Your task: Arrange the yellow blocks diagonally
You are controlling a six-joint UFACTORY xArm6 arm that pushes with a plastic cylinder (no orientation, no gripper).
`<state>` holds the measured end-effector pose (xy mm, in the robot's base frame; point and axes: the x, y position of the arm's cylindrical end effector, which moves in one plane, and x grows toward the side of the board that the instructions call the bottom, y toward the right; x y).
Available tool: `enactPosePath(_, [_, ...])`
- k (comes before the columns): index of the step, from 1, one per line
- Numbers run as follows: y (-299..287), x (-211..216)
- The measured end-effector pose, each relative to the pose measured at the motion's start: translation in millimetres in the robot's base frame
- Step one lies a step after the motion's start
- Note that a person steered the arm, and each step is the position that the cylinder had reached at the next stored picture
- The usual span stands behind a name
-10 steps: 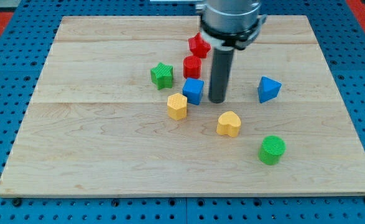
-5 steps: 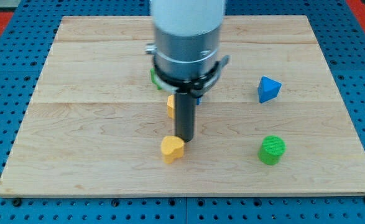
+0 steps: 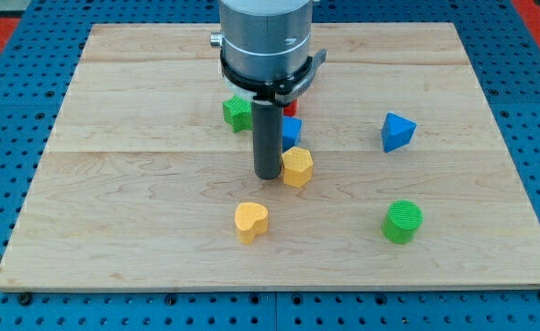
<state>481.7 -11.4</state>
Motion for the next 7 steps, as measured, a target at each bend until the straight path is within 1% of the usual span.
enactPosePath(2, [-18.0,-37.5])
enactPosePath(3, [-14.3,-38.3])
enactPosePath(4, [13.9,-38.3])
enactPosePath(5, [22.1,-26.9])
enactPosePath(6, [38.2,4.7])
enactPosePath(7, [26.4,12.7])
